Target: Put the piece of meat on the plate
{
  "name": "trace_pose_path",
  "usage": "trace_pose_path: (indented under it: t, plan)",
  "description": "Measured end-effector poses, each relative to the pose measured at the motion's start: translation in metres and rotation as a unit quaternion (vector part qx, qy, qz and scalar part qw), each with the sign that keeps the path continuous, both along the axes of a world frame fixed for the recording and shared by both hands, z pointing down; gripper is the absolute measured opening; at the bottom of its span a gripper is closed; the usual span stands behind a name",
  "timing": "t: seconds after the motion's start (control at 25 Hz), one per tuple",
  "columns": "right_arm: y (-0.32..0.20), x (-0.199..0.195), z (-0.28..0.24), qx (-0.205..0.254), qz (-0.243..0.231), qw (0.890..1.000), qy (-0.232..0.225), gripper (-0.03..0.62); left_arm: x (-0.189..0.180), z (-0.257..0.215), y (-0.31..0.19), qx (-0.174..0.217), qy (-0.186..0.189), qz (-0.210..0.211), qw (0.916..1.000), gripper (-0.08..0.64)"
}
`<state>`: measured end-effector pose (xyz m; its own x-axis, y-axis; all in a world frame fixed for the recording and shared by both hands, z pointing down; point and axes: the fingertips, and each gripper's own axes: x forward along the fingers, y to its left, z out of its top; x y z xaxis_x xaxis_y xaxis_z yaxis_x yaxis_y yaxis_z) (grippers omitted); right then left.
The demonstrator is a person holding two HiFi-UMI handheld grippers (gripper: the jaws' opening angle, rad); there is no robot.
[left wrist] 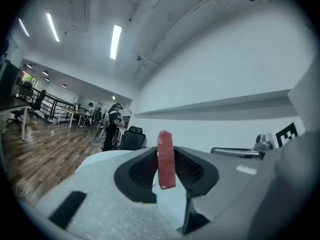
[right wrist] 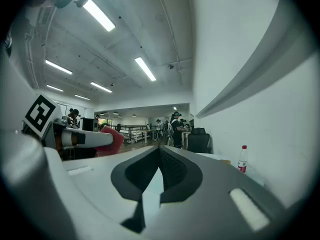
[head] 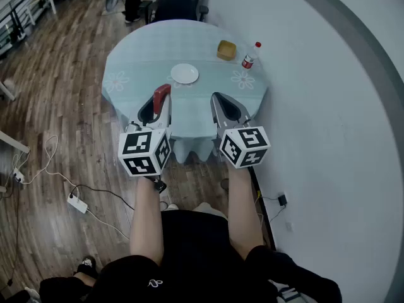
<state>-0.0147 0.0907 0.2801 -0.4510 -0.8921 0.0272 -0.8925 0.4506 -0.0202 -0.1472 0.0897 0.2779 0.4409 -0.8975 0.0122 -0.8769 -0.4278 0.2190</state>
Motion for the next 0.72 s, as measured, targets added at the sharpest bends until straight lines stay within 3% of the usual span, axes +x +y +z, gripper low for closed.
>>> trace_pose_path:
  t: [0.16, 0.4, 0.72]
  plan:
    - [0.002, 0.001, -0.006, 0.006, 0.01, 0.999, -0.037, 0.011, -0.007, 0.003, 0.002, 0.0, 0.001, 0.002, 1.0, 0.089]
    - [0.01, 0.013, 0.001, -0.001, 0.029, 0.999, -0.019, 0.011, -0.009, 0.002, -0.001, 0.001, 0.021, 0.006, 0.9998, 0.089]
    - [0.006, 0.043, 0.006, -0.013, 0.06, 0.998, -0.017, 0.011, 0.014, 0.008, -0.011, -0.009, 0.029, 0.034, 0.999, 0.089]
